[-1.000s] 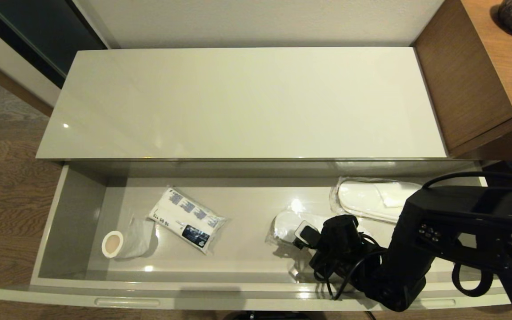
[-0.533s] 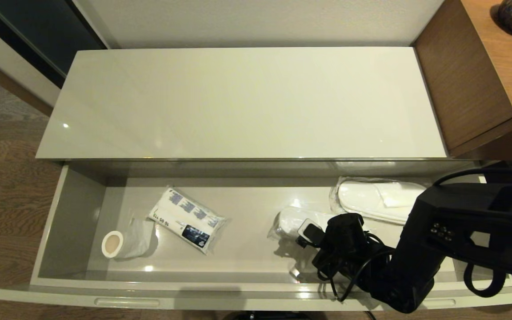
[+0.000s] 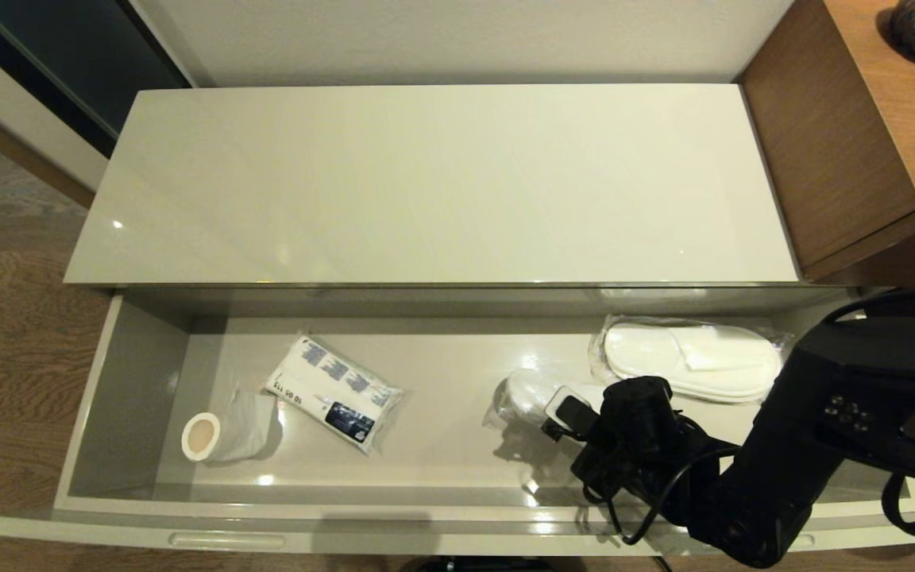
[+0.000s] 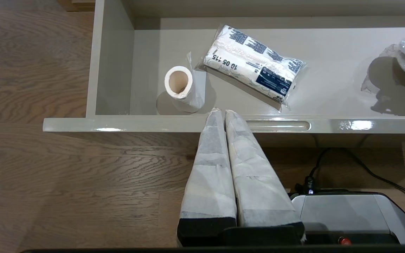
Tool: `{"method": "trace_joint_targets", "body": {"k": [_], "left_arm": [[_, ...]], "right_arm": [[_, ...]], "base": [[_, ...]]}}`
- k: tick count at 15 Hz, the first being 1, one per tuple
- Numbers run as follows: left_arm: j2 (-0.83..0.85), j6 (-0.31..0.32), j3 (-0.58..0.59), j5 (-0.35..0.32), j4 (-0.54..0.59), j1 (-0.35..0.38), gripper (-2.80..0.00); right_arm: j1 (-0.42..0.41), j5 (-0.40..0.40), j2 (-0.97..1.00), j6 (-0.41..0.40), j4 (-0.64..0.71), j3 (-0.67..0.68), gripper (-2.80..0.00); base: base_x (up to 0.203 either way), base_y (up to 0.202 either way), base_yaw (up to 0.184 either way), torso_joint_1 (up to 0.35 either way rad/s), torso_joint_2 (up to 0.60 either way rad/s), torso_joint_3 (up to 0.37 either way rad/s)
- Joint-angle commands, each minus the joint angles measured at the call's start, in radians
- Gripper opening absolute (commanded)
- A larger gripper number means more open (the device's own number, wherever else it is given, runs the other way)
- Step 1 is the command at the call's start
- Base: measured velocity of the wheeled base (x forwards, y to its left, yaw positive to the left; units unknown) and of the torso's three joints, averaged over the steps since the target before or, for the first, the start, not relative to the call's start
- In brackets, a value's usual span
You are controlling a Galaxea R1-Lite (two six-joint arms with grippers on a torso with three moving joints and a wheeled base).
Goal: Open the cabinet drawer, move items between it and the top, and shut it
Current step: Take out the disposable slippers from the drawer
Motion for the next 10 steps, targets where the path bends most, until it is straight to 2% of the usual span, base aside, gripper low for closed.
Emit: {"method": "trace_joint_targets", "body": {"k": [1,7,10], "left_arm": [[0.002,0.002,0.0,0.0,0.0,0.0,-2.8],[0.002,0.002,0.0,0.0,0.0,0.0,-2.8],[0.002,0.0,0.0,0.0,0.0,0.0,-2.8]], "right_arm": [[0.001,-0.003,-0.059,-0.003,-0.007,0.039,-2.8],[0.023,-0.038,-0.136,-0.009,0.0,0.076,-2.8],[0.024,-0.043,-0.22,-0.009,0.057,0.081,-2.8]], "base": [[0.0,0.0,0.0,0.0,0.0,0.0],[0.0,0.0,0.0,0.0,0.0,0.0],[0.0,0.0,0.0,0.0,0.0,0.0]]}}
